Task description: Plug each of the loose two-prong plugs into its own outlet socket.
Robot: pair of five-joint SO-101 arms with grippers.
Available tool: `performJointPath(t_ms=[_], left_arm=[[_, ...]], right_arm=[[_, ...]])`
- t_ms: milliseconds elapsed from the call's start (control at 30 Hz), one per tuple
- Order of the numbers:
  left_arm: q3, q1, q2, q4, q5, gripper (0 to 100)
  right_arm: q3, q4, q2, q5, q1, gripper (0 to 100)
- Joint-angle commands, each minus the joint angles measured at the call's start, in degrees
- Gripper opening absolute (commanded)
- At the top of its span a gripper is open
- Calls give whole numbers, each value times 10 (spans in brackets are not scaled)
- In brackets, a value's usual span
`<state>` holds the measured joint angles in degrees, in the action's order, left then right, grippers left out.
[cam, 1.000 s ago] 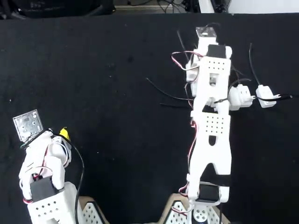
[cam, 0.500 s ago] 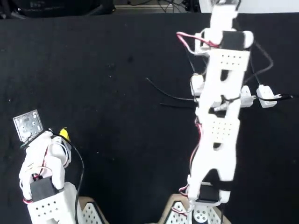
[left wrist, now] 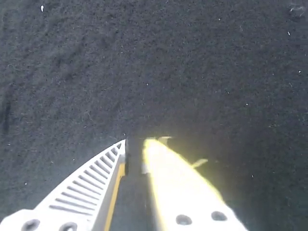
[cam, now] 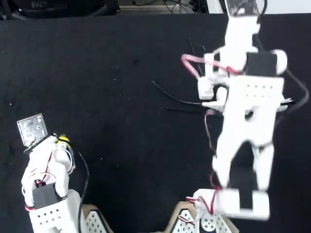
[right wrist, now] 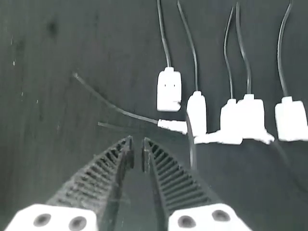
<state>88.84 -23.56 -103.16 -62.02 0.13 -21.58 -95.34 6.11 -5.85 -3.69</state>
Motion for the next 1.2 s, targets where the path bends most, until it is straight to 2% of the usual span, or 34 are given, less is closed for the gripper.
performJointPath(t_ms=[0,133,233,433,533,667,967,1167], left_arm=[[-6,11,1,12,2,61],[10,11,1,36,2,61],[29,30,1,62,2,62],[80,156,1,69,-2,65],[86,189,1,65,-2,62],[85,184,2,62,-2,62],[85,116,1,-100,0,65],[85,104,1,-103,1,63]], right_arm=[[186,58,160,4,16,11],[327,57,266,4,55,11],[430,74,342,4,57,11],[670,194,464,4,61,11],[774,241,518,4,59,11],[873,255,598,4,58,11],[1062,248,819,4,57,11],[1142,216,970,4,42,11]])
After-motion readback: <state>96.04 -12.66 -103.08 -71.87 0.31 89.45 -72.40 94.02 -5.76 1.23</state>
